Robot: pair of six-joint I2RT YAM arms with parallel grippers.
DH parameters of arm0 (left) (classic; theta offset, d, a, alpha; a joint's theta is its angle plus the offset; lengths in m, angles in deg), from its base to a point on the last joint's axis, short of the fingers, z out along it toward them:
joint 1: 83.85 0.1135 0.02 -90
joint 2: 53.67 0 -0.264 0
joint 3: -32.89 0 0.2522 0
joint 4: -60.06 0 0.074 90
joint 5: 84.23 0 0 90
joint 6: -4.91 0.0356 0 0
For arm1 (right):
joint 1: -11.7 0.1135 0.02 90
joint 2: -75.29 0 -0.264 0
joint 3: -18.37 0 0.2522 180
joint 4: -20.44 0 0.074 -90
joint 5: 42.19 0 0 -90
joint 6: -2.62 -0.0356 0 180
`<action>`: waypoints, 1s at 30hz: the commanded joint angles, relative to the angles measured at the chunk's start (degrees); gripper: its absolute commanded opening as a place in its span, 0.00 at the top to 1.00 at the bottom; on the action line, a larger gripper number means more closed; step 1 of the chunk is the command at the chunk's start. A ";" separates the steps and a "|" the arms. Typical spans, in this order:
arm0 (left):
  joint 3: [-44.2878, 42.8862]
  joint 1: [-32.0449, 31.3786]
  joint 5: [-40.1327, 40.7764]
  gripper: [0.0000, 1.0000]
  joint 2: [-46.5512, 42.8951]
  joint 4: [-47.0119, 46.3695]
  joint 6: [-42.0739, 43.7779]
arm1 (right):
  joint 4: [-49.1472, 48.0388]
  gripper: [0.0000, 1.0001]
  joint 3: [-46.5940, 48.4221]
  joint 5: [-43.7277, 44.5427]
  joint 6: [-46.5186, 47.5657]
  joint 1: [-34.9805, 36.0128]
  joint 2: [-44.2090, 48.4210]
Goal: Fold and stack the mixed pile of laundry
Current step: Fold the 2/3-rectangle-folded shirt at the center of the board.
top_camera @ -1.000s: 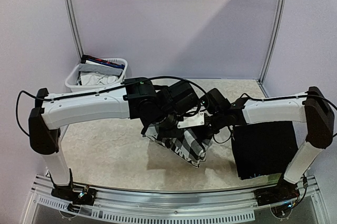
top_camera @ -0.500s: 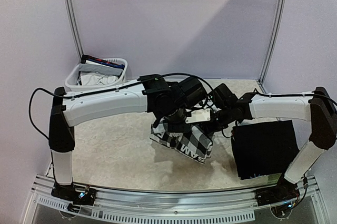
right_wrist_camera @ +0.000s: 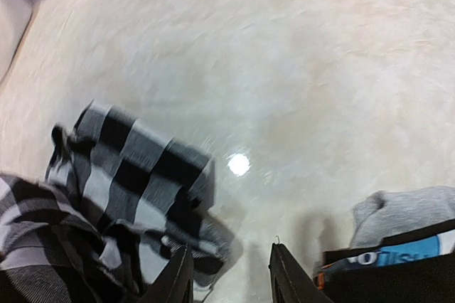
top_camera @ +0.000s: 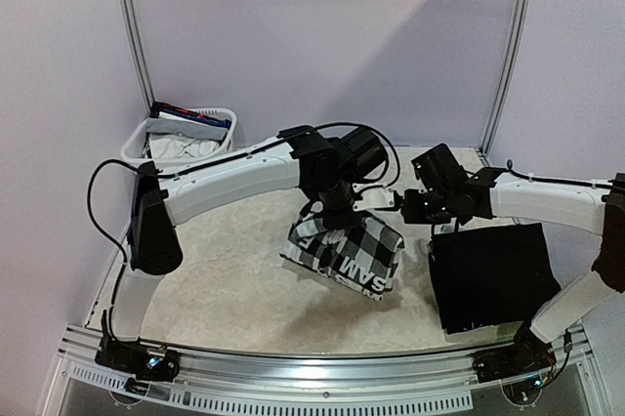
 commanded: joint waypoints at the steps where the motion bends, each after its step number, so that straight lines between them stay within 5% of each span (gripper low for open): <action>1: -4.90 2.92 -3.62 1.00 4.86 1.97 2.45 | -1.21 0.63 -3.40 6.99 -3.40 -2.50 3.25; 18: -9.10 7.08 -3.91 0.97 15.14 -7.54 6.25 | -6.38 0.63 -6.72 6.66 -2.11 -3.83 5.80; 24: -8.82 10.05 -0.97 0.33 14.63 -13.61 1.29 | -8.86 0.63 -6.71 3.51 -0.78 -3.79 5.89; 26: -7.87 12.12 -1.63 0.20 12.95 -15.41 -1.77 | -9.59 0.63 -6.71 2.03 -0.11 -3.80 6.48; 30: -3.65 15.16 -0.09 0.13 7.57 -18.60 -8.72 | -10.23 0.63 -6.76 0.04 0.76 -3.83 8.12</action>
